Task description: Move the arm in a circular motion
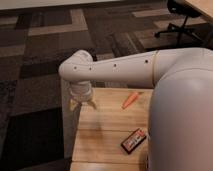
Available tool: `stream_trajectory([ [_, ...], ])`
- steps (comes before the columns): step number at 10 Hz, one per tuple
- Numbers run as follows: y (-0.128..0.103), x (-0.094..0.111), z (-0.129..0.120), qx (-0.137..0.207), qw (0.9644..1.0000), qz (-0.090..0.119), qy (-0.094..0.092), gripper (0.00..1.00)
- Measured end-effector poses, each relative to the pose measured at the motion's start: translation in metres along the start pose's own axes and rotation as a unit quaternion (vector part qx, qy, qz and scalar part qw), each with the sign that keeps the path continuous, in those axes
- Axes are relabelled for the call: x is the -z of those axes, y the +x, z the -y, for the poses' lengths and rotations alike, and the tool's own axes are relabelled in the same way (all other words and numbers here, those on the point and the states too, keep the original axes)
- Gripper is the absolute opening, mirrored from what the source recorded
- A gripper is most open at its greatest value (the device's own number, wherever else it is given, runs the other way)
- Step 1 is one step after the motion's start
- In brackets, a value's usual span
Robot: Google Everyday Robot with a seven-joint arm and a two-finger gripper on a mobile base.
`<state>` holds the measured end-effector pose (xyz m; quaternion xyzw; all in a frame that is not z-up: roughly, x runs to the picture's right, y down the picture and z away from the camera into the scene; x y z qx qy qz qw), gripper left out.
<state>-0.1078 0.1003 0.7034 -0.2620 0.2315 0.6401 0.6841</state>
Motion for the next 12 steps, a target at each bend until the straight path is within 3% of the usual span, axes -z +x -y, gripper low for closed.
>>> stream_trajectory([
  [5, 0.0, 0.0, 0.0, 0.0, 1.0, 0.0, 0.0, 0.65],
  [7, -0.007, -0.005, 0.008, 0.003, 0.9999, -0.01, 0.008, 0.65],
  [9, -0.021, -0.008, 0.013, 0.008, 0.9998, -0.017, 0.008, 0.65],
  [12, -0.051, -0.003, 0.034, 0.013, 0.9999, -0.01, 0.0, 0.65],
])
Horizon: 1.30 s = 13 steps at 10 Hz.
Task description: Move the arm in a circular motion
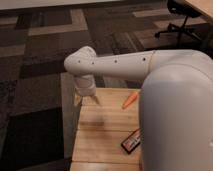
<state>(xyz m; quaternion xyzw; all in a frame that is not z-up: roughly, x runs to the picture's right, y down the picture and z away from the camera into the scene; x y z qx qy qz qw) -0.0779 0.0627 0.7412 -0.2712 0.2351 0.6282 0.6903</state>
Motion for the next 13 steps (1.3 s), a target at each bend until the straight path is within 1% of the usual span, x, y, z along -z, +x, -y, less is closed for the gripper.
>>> stream_trajectory([
  [2, -0.015, 0.003, 0.037, -0.002, 0.9997, 0.009, 0.022, 0.65],
  [3, -0.017, 0.003, 0.05, -0.003, 0.9996, 0.01, 0.027, 0.65],
  [4, -0.023, 0.006, 0.081, -0.007, 0.999, 0.018, 0.04, 0.65],
  [5, -0.024, 0.01, 0.097, -0.011, 0.9986, 0.023, 0.046, 0.65],
  [6, -0.022, 0.015, 0.117, -0.019, 0.9979, 0.03, 0.053, 0.65],
  [7, -0.009, 0.024, 0.144, -0.038, 0.9965, 0.041, 0.061, 0.65],
  [8, -0.002, 0.027, 0.152, -0.046, 0.996, 0.044, 0.063, 0.65],
  [9, 0.025, 0.033, 0.173, -0.074, 0.9936, 0.051, 0.067, 0.65],
  [10, 0.049, 0.034, 0.184, -0.096, 0.9915, 0.054, 0.069, 0.65],
  [11, 0.079, 0.033, 0.19, -0.121, 0.989, 0.053, 0.067, 0.65],
  [12, 0.12, 0.029, 0.191, -0.149, 0.9852, 0.051, 0.067, 0.65],
  [13, 0.139, 0.026, 0.189, -0.161, 0.9834, 0.047, 0.069, 0.65],
])
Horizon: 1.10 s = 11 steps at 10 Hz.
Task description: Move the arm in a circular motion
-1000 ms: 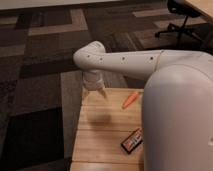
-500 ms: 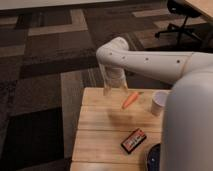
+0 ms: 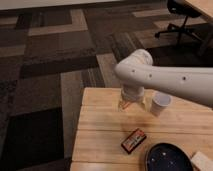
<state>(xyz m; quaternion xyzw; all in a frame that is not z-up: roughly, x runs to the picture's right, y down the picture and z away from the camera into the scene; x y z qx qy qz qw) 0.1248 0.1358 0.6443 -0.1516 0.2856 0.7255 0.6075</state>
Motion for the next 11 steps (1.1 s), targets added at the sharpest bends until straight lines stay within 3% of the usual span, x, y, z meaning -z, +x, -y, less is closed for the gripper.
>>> stream_trajectory([
  [1, 0.027, 0.002, -0.016, 0.006, 1.0, -0.002, 0.003, 0.65],
  [2, 0.039, 0.003, -0.031, 0.018, 0.9998, -0.006, 0.005, 0.65],
  [3, 0.055, 0.005, -0.066, 0.053, 0.9986, -0.009, 0.004, 0.65],
  [4, 0.076, 0.007, -0.129, 0.117, 0.9929, -0.019, -0.007, 0.65],
  [5, 0.084, 0.007, -0.172, 0.166, 0.9857, -0.025, -0.017, 0.65],
  [7, 0.075, -0.002, -0.215, 0.232, 0.9716, -0.036, -0.026, 0.65],
  [8, 0.055, -0.007, -0.228, 0.264, 0.9635, -0.039, -0.022, 0.65],
  [10, 0.016, -0.006, -0.234, 0.29, 0.9563, -0.034, -0.012, 0.65],
  [11, -0.018, 0.0, -0.226, 0.291, 0.9564, -0.023, -0.001, 0.65],
])
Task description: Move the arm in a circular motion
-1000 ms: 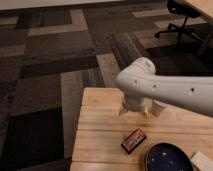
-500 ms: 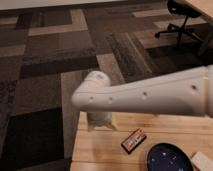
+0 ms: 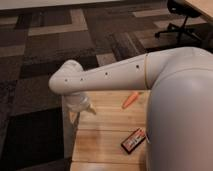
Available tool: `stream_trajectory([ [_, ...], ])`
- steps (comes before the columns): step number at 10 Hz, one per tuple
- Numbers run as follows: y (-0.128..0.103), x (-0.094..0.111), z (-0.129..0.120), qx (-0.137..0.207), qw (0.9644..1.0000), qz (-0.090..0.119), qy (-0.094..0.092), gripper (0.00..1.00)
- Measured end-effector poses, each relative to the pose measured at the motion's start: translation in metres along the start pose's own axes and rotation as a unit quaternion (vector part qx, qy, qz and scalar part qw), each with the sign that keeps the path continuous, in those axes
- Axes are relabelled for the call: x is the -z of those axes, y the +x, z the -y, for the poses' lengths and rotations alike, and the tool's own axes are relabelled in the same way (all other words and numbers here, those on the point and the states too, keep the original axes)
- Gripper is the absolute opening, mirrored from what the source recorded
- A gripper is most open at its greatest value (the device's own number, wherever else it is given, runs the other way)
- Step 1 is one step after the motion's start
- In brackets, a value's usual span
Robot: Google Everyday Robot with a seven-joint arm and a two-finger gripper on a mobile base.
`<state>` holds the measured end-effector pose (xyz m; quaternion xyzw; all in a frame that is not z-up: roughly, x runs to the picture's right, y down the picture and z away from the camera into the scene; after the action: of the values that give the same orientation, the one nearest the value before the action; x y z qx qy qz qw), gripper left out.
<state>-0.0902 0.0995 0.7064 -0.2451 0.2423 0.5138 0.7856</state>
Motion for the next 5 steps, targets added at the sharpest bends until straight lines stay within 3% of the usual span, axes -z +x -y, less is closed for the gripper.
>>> stream_trajectory([
  [2, -0.028, 0.016, 0.058, -0.023, 0.9993, 0.016, 0.024, 0.65],
  [3, -0.03, 0.018, 0.066, -0.028, 0.9991, 0.017, 0.026, 0.65],
  [5, -0.024, 0.027, 0.116, -0.074, 0.9961, 0.028, 0.038, 0.65],
])
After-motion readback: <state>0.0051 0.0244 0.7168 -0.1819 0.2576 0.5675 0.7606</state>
